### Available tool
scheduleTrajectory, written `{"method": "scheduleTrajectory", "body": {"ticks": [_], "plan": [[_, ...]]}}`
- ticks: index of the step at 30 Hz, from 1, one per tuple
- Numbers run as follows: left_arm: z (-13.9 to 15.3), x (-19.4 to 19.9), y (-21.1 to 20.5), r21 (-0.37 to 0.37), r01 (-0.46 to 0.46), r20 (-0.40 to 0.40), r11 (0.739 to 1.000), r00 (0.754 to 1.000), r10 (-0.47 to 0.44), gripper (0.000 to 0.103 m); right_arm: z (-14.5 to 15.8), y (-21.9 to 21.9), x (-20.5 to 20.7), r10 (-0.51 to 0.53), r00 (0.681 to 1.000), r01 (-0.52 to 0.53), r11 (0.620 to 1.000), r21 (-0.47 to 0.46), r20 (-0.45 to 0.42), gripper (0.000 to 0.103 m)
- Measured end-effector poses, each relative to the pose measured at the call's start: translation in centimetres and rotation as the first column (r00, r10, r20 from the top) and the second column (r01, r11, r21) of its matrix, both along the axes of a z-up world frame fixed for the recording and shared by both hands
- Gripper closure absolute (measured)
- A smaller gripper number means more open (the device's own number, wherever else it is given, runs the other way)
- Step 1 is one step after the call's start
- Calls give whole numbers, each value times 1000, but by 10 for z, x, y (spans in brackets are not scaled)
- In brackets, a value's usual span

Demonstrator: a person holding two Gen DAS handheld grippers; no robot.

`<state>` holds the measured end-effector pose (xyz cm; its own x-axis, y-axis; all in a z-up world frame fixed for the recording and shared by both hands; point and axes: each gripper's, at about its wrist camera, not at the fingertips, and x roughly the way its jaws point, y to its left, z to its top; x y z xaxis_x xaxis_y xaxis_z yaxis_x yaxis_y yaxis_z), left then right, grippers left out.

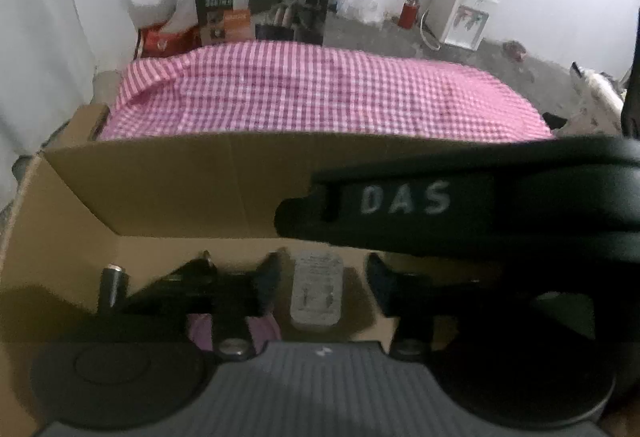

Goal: Organize rigid objects
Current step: 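Carry the white charger over the box and lower it inside, then open the right gripper and withdraw it toward the gold-lidded jar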

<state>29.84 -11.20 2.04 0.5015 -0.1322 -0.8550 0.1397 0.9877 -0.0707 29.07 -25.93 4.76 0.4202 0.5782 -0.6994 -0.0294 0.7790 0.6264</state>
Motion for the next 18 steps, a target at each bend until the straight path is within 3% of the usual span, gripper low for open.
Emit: {"method": "scheduleTrajectory", "body": {"ticks": [7, 13, 18], "plan": [[38, -47, 5, -26, 45, 93, 999, 995, -43, 21, 54, -33, -53, -79, 982, 65, 994, 87, 169, 58], [66, -114, 9, 19, 122, 212, 992, 969, -123, 15, 99, -66, -151, -146, 921, 103, 986, 135, 361, 48], [80, -178, 19, -18, 196, 286, 980, 941, -183, 8, 107, -79, -236, -162, 882, 106, 983, 150, 443, 39]]}}
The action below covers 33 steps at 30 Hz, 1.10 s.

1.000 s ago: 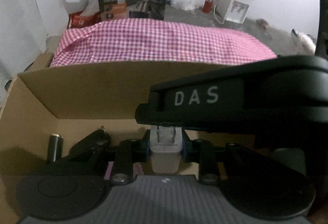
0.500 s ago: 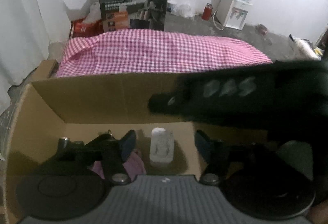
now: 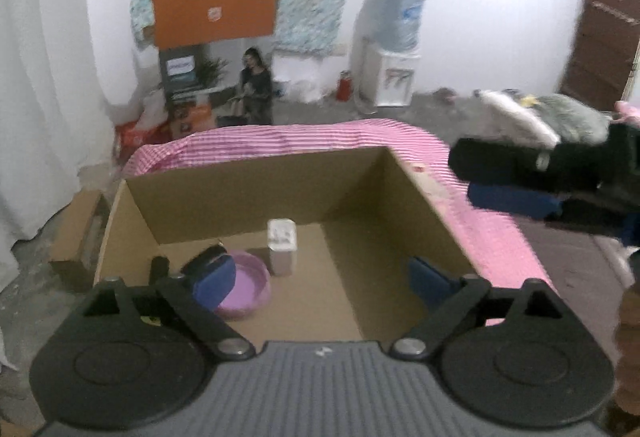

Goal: Organize rigid objects
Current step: 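Open the right gripper and withdraw it toward the gold-lidded jar, then lower the right gripper onto the gold-lidded jar and grasp it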

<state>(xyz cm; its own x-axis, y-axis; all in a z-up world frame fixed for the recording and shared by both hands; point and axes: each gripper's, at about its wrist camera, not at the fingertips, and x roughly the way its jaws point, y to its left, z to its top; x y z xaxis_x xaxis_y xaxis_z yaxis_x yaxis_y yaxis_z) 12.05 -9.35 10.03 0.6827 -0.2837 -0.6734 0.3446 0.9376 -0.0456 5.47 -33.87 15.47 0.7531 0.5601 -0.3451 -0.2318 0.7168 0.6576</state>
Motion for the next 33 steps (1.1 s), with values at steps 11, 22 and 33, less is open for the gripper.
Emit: {"method": "scheduleTrajectory", "body": {"ticks": [11, 22, 33], "plan": [[-47, -97, 14, -4, 193, 3, 981, 981, -193, 5, -57, 14, -85, 9, 996, -11, 1000, -20, -85, 36], [-107, -110, 22, 68, 185, 16, 980, 982, -186, 5, -106, 55, -62, 72, 973, -79, 997, -20, -221, 36], [-143, -85, 21, 96, 159, 7, 983, 987, -161, 6, -136, 95, -15, 131, 942, -157, 986, -61, -309, 54]]}}
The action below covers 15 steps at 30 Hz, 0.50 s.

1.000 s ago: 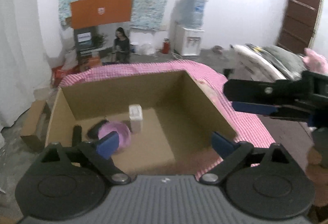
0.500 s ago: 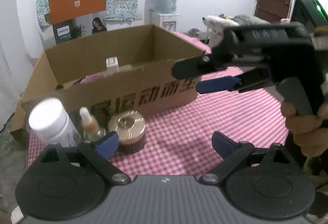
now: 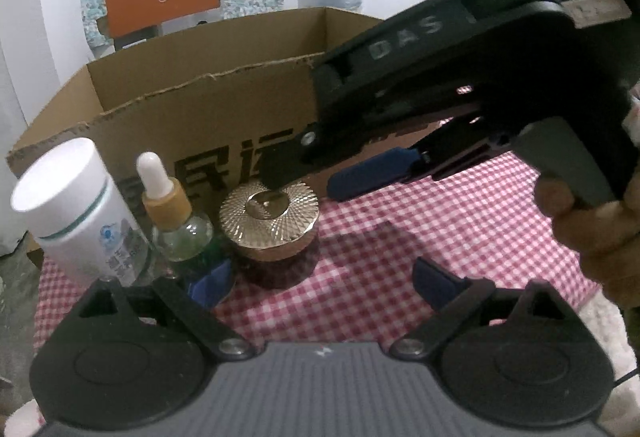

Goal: Organize rigid objects
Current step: 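Lower the right gripper onto the gold-lidded jar and grasp it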

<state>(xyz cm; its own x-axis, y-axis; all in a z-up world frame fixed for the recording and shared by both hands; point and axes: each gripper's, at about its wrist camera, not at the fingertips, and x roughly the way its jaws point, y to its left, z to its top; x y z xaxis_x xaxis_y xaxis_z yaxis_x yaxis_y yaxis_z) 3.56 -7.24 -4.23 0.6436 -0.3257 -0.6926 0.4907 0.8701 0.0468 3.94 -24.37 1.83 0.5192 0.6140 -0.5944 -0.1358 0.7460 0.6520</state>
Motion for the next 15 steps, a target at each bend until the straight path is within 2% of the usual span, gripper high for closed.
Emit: {"method": "scheduleTrajectory", "body": {"ticks": [7, 15], "plan": [[-4, 7, -4, -16, -6, 6, 1000, 1000, 6, 6, -12, 13, 15, 46, 999, -46, 999, -28, -14, 55], [-3, 8, -11, -40, 29, 1, 999, 1000, -29, 6, -10, 4, 7, 62, 998, -63, 997, -53, -21, 53]]}}
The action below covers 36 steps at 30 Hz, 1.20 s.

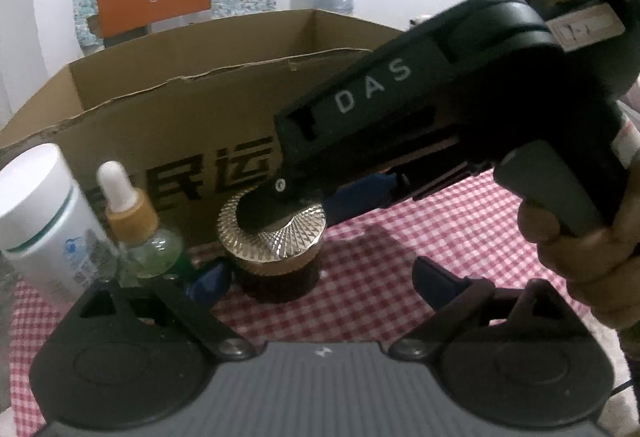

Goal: Organize rigid objects
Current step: 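Lower the right gripper onto the gold-lidded jar and grasp it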

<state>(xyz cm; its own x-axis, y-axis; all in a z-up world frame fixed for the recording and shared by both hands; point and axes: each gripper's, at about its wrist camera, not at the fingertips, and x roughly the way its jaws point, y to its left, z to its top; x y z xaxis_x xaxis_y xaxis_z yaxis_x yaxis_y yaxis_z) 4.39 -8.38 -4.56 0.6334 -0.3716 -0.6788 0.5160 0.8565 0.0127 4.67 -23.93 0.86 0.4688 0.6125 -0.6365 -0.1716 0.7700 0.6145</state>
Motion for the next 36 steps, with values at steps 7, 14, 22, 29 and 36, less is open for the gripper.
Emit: {"method": "scheduleTrajectory", "body": {"ticks": [7, 14, 22, 29, 36], "plan": [[-3, -3, -23, -8, 95, 3, 995, 995, -95, 6, 1, -32, -19, -59, 998, 59, 998, -3, -13, 53], [-4, -2, -32, 11, 102, 30, 995, 994, -103, 8, 0, -55, -32, -112, 993, 113, 993, 18, -23, 54], [-6, 20, -41, 61, 57, 22, 996, 998, -58, 27, -7, -59, -28, -127, 991, 128, 990, 57, -30, 54], [-9, 41, -41, 48, 49, -11, 998, 999, -49, 44, -8, -57, -28, -120, 992, 122, 990, 68, -31, 55], [-8, 42, -39, 37, 34, -24, 999, 999, -33, 46, -7, -56, -29, -120, 993, 121, 991, 65, -18, 57]]}}
